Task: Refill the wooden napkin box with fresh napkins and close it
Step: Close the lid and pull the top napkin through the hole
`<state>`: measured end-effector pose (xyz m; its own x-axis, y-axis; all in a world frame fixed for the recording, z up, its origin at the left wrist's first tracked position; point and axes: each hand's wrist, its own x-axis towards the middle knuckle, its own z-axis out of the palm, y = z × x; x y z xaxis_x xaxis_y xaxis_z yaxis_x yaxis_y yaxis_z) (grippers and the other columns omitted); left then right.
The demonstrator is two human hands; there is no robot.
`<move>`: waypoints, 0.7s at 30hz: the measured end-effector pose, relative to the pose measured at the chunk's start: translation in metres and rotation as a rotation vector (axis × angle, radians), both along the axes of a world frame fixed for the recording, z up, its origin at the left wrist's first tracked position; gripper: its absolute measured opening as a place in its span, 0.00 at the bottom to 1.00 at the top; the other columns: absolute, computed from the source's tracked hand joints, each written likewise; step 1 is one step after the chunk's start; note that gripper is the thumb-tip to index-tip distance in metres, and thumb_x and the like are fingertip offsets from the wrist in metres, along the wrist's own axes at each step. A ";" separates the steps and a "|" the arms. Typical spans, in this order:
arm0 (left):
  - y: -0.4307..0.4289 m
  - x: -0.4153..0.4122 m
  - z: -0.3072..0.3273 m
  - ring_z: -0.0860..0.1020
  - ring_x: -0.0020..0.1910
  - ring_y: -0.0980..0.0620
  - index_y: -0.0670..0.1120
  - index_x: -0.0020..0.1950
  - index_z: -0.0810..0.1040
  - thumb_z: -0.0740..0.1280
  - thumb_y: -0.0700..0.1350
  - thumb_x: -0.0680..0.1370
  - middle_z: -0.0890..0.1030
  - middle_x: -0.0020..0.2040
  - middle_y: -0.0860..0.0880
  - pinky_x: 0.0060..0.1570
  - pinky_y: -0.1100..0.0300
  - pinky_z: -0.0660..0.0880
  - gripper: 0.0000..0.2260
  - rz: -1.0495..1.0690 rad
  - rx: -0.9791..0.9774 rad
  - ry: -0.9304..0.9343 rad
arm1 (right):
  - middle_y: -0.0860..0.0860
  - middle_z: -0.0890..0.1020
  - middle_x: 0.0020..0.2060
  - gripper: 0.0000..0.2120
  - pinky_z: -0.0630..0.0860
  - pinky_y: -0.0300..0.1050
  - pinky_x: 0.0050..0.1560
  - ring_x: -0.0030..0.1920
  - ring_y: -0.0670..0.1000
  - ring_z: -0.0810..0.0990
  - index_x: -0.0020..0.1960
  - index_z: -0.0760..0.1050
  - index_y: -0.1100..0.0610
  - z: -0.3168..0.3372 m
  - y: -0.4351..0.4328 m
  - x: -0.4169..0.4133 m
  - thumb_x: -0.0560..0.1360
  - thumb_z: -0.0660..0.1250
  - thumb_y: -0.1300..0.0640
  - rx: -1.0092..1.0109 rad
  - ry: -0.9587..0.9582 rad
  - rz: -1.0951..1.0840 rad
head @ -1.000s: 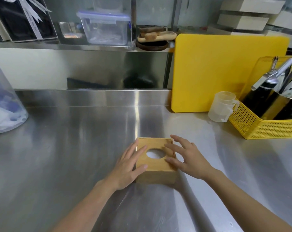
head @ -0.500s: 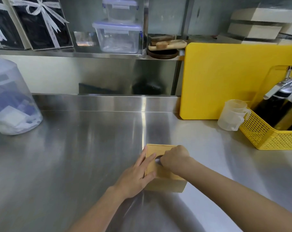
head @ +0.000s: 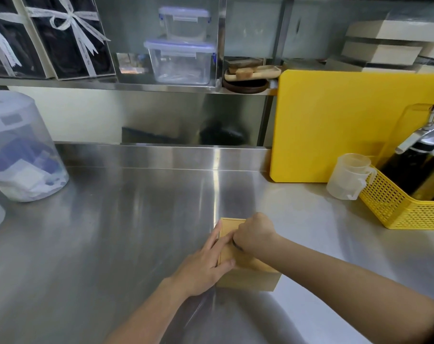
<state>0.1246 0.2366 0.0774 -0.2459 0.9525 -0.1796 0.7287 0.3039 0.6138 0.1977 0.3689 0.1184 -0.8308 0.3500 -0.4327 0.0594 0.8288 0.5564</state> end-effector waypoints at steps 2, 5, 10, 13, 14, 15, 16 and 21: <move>0.000 -0.001 -0.002 0.67 0.69 0.52 0.63 0.73 0.49 0.56 0.57 0.78 0.34 0.74 0.65 0.58 0.51 0.70 0.25 0.002 0.003 -0.001 | 0.49 0.72 0.29 0.05 0.62 0.40 0.26 0.28 0.50 0.69 0.45 0.73 0.57 0.004 0.003 0.000 0.79 0.61 0.60 -0.015 0.024 0.077; 0.000 0.000 -0.004 0.67 0.69 0.52 0.62 0.74 0.48 0.55 0.58 0.78 0.33 0.73 0.67 0.58 0.50 0.70 0.26 0.011 0.007 -0.004 | 0.50 0.69 0.28 0.06 0.61 0.41 0.25 0.28 0.50 0.69 0.48 0.76 0.59 0.010 0.006 -0.002 0.79 0.60 0.60 -0.066 0.041 0.153; 0.000 0.000 -0.004 0.68 0.68 0.53 0.61 0.74 0.48 0.55 0.59 0.78 0.33 0.73 0.68 0.57 0.50 0.71 0.26 0.017 0.005 -0.015 | 0.50 0.65 0.27 0.07 0.62 0.42 0.25 0.30 0.53 0.70 0.48 0.74 0.61 0.015 0.008 -0.002 0.78 0.58 0.64 -0.195 -0.002 0.215; -0.001 0.001 -0.004 0.72 0.63 0.53 0.62 0.73 0.50 0.55 0.59 0.78 0.33 0.73 0.68 0.56 0.49 0.71 0.25 0.015 0.006 -0.013 | 0.51 0.68 0.28 0.09 0.66 0.44 0.30 0.31 0.53 0.68 0.41 0.70 0.57 0.014 0.013 0.002 0.78 0.56 0.64 -0.287 0.045 0.170; -0.001 0.001 -0.004 0.73 0.62 0.53 0.62 0.73 0.50 0.55 0.58 0.78 0.33 0.72 0.68 0.56 0.50 0.71 0.25 0.016 0.009 -0.016 | 0.52 0.70 0.30 0.09 0.69 0.46 0.33 0.32 0.54 0.70 0.40 0.69 0.56 0.013 0.014 0.004 0.78 0.57 0.63 -0.312 0.056 0.150; -0.002 0.002 -0.004 0.73 0.62 0.53 0.63 0.72 0.50 0.55 0.58 0.78 0.33 0.72 0.69 0.55 0.50 0.71 0.25 0.018 0.014 -0.020 | 0.51 0.70 0.30 0.09 0.70 0.46 0.35 0.34 0.54 0.71 0.40 0.68 0.56 0.013 0.015 0.005 0.78 0.57 0.62 -0.330 0.067 0.133; -0.002 0.002 -0.005 0.72 0.62 0.53 0.63 0.72 0.50 0.55 0.58 0.78 0.33 0.72 0.69 0.55 0.51 0.71 0.24 0.021 0.020 -0.023 | 0.51 0.70 0.29 0.09 0.70 0.46 0.35 0.35 0.54 0.72 0.40 0.68 0.56 0.012 0.015 0.007 0.78 0.57 0.62 -0.344 0.076 0.121; -0.003 0.004 -0.004 0.75 0.56 0.54 0.66 0.71 0.50 0.56 0.58 0.78 0.34 0.72 0.70 0.53 0.52 0.71 0.24 0.023 0.028 -0.033 | 0.53 0.74 0.35 0.12 0.64 0.42 0.32 0.37 0.54 0.71 0.46 0.79 0.59 0.019 0.019 0.012 0.78 0.57 0.58 -0.482 0.125 0.037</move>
<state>0.1282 0.2334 0.0734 -0.2619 0.9516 -0.1608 0.7013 0.3021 0.6457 0.2097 0.3877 0.1369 -0.8948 0.1040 -0.4341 0.0666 0.9927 0.1004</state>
